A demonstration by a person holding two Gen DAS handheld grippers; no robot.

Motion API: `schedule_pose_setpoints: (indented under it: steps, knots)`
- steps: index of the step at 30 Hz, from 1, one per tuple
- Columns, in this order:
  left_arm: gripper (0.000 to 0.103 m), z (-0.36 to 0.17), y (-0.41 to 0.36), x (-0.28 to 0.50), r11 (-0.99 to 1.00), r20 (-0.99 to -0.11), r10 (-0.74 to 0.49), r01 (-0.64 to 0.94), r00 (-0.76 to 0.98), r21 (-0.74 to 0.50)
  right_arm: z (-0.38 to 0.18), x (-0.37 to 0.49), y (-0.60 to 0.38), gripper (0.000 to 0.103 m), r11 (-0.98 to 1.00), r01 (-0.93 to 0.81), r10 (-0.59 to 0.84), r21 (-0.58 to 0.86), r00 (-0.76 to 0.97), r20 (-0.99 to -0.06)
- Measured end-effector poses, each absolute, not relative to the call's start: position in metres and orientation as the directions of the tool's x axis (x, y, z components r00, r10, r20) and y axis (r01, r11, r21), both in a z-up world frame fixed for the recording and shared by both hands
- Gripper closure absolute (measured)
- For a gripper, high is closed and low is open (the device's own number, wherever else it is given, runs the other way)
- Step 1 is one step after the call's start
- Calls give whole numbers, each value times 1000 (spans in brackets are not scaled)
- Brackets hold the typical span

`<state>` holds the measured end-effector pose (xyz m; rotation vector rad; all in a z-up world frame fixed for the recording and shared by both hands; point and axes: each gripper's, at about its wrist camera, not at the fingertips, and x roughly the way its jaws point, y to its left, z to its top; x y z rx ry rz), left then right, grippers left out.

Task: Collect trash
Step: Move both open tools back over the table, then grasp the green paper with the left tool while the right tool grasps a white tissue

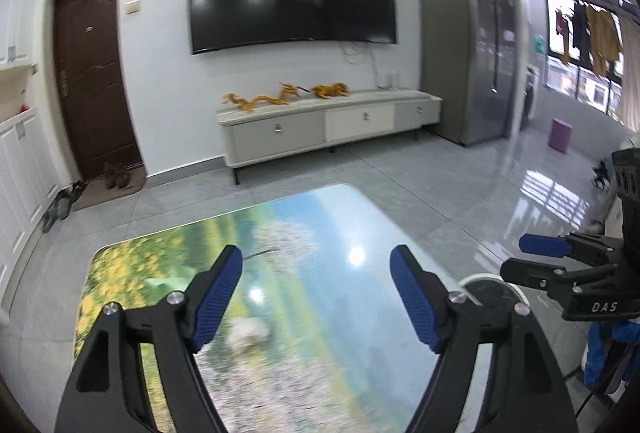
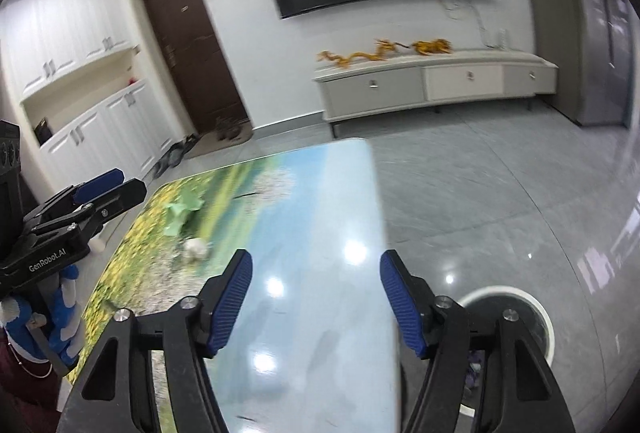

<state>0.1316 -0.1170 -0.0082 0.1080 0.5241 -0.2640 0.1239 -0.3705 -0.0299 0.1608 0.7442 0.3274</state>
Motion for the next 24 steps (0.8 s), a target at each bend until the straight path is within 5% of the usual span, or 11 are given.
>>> schedule_pose_setpoints:
  steps: [14, 24]
  knots:
    - [26, -63, 38, 160, 995, -597, -93, 89, 797, -35, -55, 175, -235, 31, 866, -444, 459, 229, 525, -717]
    - [26, -107, 83, 213, 988, -692, -151, 83, 706, -131, -114, 224, -163, 31, 796, -547, 508, 258, 373, -777]
